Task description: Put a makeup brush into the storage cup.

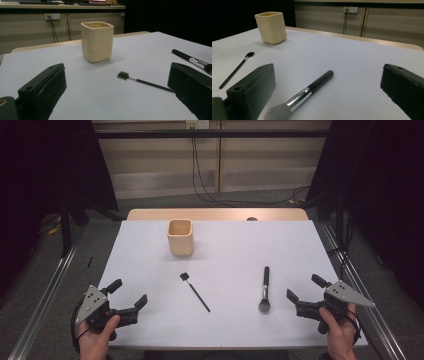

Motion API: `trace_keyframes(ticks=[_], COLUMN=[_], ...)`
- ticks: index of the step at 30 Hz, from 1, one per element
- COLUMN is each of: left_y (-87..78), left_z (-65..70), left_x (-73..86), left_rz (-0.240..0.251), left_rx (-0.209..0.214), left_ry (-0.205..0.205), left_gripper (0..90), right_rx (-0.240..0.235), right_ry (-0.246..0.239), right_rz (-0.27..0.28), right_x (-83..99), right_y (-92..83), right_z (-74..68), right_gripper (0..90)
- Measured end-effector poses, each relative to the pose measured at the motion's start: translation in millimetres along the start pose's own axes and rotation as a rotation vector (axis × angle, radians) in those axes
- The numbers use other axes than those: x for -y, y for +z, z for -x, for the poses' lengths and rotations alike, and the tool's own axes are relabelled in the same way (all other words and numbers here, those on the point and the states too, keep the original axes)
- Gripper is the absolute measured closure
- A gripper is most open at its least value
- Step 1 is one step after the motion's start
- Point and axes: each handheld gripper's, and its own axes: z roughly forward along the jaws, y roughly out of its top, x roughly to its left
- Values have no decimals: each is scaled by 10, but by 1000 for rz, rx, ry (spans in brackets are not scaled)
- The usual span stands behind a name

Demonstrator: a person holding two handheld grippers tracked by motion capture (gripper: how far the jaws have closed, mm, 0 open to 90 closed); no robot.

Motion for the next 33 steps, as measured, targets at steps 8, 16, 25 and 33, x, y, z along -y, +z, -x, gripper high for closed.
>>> trace_keyframes(ticks=[8,16,25,33], left_y=[0,-9,71,191], left_z=[15,16,36,78], left_x=[-2,-4,-37,-93], left_rz=[-7,-11,-22,-36], left_rx=[-1,-2,-5,35], left_ry=[5,7,5,38], left_gripper=[22,22,22,21], right_rx=[-6,-6,-9,-15], right_ry=[-3,0,-14,-14], right_rz=[-5,-10,-5,-15], right_x=[4,6,-5,1], right_y=[8,6,-10,27], right_z=[1,-5,-31,-27], right_gripper=[0,0,0,0])
